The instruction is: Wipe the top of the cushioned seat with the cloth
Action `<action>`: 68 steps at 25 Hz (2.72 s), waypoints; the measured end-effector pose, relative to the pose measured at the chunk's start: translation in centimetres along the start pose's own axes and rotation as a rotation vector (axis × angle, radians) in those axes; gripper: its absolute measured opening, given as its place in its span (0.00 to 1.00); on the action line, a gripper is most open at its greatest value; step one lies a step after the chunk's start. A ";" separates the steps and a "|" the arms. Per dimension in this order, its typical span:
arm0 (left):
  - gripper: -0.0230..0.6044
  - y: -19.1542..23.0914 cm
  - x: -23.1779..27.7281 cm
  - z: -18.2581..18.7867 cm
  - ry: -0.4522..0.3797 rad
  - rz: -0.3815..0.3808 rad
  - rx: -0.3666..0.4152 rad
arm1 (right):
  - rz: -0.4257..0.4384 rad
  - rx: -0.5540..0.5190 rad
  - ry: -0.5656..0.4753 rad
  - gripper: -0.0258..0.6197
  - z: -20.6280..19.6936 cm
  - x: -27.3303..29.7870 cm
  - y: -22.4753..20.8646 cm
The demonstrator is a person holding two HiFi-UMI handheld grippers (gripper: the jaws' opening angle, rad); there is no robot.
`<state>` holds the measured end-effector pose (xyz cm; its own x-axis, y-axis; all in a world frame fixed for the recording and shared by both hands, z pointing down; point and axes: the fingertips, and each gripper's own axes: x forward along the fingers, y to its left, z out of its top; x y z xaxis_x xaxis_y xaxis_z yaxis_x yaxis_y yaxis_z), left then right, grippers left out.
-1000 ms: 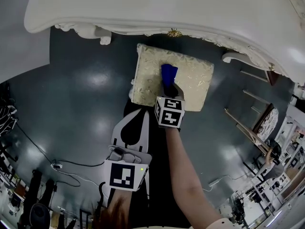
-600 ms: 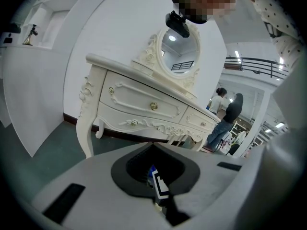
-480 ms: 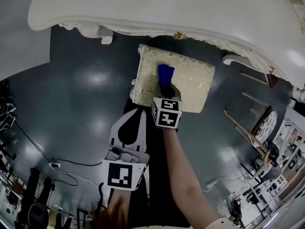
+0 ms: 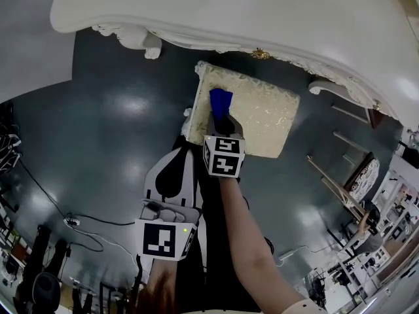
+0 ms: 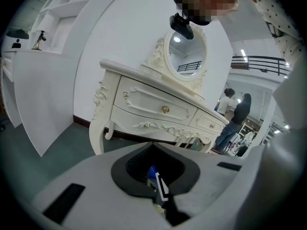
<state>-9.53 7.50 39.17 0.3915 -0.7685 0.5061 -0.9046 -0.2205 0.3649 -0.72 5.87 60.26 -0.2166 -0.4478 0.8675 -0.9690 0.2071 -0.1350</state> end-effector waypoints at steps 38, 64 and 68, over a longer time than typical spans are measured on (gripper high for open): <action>0.03 -0.3 -1.0 0.1 -0.016 0.017 0.011 | 0.169 -0.071 -0.036 0.13 1.2 0.2 5.0; 0.03 -12.7 2.7 -2.8 0.102 -0.245 0.151 | -0.248 0.230 -0.155 0.13 -8.5 -16.0 -20.2; 0.03 -13.1 2.7 -3.2 0.105 -0.249 0.155 | -0.291 0.202 -0.091 0.13 -11.2 -15.1 -22.4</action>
<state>3.89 10.27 38.24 0.6121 -0.6149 0.4972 -0.7906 -0.4891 0.3684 25.58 17.74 55.53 0.0707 -0.5398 0.8388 -0.9936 -0.1124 0.0114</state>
